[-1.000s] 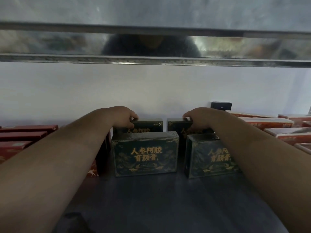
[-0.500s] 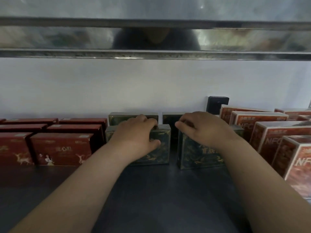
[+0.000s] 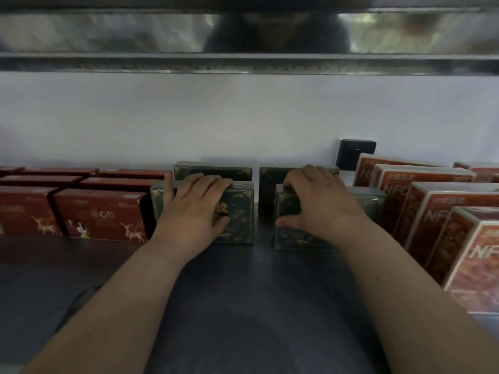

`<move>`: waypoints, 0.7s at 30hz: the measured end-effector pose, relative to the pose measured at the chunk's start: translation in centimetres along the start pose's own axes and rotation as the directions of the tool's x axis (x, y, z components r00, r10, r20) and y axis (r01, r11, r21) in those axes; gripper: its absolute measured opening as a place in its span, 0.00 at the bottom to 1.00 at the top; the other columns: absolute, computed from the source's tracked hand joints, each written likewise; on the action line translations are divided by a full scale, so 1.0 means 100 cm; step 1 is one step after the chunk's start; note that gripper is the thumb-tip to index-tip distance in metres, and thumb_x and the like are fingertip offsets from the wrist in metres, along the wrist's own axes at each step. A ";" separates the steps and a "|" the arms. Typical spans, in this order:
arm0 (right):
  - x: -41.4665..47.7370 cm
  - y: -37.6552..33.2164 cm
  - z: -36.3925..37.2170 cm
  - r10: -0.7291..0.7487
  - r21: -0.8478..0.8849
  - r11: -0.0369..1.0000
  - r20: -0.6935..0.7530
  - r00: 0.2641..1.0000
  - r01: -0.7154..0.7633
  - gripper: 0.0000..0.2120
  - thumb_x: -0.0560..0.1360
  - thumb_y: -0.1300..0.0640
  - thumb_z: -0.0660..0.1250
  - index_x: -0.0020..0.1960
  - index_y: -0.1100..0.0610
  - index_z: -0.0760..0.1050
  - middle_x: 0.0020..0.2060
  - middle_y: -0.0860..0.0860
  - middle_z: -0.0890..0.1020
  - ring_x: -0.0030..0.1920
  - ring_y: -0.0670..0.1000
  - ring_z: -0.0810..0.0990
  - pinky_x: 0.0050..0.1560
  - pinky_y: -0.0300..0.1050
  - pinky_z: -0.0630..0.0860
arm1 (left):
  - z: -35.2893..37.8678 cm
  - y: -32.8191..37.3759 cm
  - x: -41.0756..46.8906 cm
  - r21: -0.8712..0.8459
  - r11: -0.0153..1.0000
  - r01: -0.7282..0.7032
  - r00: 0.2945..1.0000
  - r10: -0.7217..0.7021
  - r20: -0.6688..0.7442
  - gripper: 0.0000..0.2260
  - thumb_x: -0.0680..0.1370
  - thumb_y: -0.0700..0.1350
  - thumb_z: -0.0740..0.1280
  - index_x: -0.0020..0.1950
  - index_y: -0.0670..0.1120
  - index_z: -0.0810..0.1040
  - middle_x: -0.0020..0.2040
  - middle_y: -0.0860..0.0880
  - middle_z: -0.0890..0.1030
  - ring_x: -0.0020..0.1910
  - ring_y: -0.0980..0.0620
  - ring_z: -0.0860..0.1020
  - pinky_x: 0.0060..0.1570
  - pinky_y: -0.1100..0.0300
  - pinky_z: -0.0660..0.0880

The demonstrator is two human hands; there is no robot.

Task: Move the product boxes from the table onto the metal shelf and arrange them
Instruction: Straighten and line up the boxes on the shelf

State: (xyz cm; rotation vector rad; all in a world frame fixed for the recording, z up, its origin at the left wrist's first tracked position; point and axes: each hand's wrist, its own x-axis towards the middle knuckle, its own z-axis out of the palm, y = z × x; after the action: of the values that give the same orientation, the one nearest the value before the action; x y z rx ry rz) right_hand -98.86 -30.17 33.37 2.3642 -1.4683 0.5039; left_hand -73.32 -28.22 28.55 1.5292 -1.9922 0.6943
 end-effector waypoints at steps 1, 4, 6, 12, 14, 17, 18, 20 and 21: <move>0.000 -0.001 0.003 -0.005 -0.011 1.000 -0.031 1.000 0.005 0.34 0.70 0.34 0.72 0.68 0.50 0.67 0.65 0.51 0.70 0.67 0.55 0.67 0.68 0.53 0.64 | 0.001 -0.001 0.000 0.000 1.000 0.006 1.000 -0.006 0.003 0.32 0.72 0.54 0.73 0.75 0.54 0.67 0.71 0.49 0.72 0.73 0.43 0.66 0.71 0.28 0.48; -0.002 -0.007 0.014 0.001 0.004 1.000 -0.121 0.993 -0.001 0.34 0.69 0.34 0.73 0.69 0.50 0.72 0.65 0.51 0.72 0.68 0.55 0.67 0.70 0.55 0.57 | 0.002 -0.001 -0.002 0.001 1.000 0.019 1.000 -0.019 0.004 0.32 0.74 0.55 0.71 0.76 0.55 0.65 0.73 0.51 0.70 0.75 0.43 0.63 0.72 0.29 0.44; -0.005 -0.010 0.021 0.020 0.012 1.000 -0.161 0.987 -0.018 0.34 0.69 0.33 0.72 0.70 0.48 0.73 0.66 0.51 0.74 0.69 0.56 0.68 0.72 0.57 0.54 | 0.003 0.000 -0.003 -0.007 1.000 0.020 1.000 -0.020 -0.002 0.32 0.74 0.55 0.70 0.77 0.55 0.64 0.74 0.51 0.69 0.75 0.43 0.62 0.72 0.29 0.42; -0.024 0.002 0.029 0.176 0.001 0.984 -0.202 0.963 -0.180 0.44 0.66 0.28 0.70 0.77 0.45 0.65 0.73 0.53 0.67 0.77 0.58 0.59 0.75 0.70 0.45 | 0.006 -0.006 -0.004 -0.034 0.999 -0.006 0.999 0.005 -0.033 0.35 0.71 0.57 0.72 0.77 0.56 0.64 0.70 0.46 0.68 0.72 0.43 0.61 0.71 0.28 0.43; -0.029 0.002 0.032 0.194 -0.006 0.980 -0.205 0.959 -0.199 0.43 0.67 0.29 0.70 0.77 0.46 0.65 0.73 0.54 0.68 0.77 0.59 0.59 0.75 0.71 0.47 | 0.008 -0.009 -0.006 -0.029 0.999 -0.033 0.998 0.031 -0.048 0.38 0.69 0.57 0.74 0.76 0.54 0.64 0.69 0.45 0.69 0.71 0.43 0.63 0.71 0.28 0.44; -0.027 -0.006 0.037 0.198 -0.008 0.979 -0.220 0.955 -0.205 0.43 0.68 0.31 0.71 0.78 0.47 0.64 0.74 0.54 0.68 0.77 0.58 0.61 0.75 0.69 0.44 | 0.010 -0.011 -0.006 -0.035 0.998 -0.045 0.997 0.042 -0.071 0.38 0.69 0.56 0.75 0.76 0.54 0.65 0.69 0.45 0.69 0.71 0.43 0.64 0.71 0.29 0.42; -0.025 -0.010 0.039 0.197 -0.010 0.979 -0.225 0.954 -0.205 0.43 0.69 0.32 0.71 0.78 0.48 0.63 0.74 0.53 0.68 0.76 0.58 0.61 0.75 0.68 0.44 | 0.010 -0.011 -0.005 -0.034 0.999 -0.043 0.997 0.040 -0.073 0.37 0.70 0.56 0.75 0.76 0.54 0.65 0.69 0.45 0.69 0.71 0.43 0.64 0.72 0.29 0.40; -0.023 -0.012 0.043 0.191 -0.006 0.980 -0.243 0.951 -0.198 0.43 0.69 0.32 0.71 0.78 0.48 0.64 0.74 0.54 0.68 0.76 0.58 0.62 0.76 0.67 0.43 | 0.012 -0.010 -0.005 -0.038 0.998 -0.040 0.997 0.037 -0.074 0.37 0.70 0.56 0.74 0.76 0.54 0.65 0.69 0.46 0.69 0.71 0.43 0.64 0.72 0.30 0.38; -0.023 -0.011 0.044 0.184 -0.001 0.982 -0.258 0.949 -0.190 0.43 0.69 0.32 0.71 0.77 0.49 0.64 0.73 0.54 0.69 0.75 0.58 0.63 0.76 0.67 0.44 | 0.013 -0.010 -0.005 -0.042 0.998 -0.039 0.996 0.036 -0.078 0.37 0.70 0.56 0.74 0.76 0.54 0.65 0.69 0.46 0.69 0.71 0.43 0.64 0.72 0.30 0.39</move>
State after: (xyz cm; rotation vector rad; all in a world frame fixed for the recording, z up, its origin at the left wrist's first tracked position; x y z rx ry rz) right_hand -98.24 -29.84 28.36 2.0571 -1.5711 0.8010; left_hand -72.36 -29.00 27.39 1.4222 -1.9704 0.7096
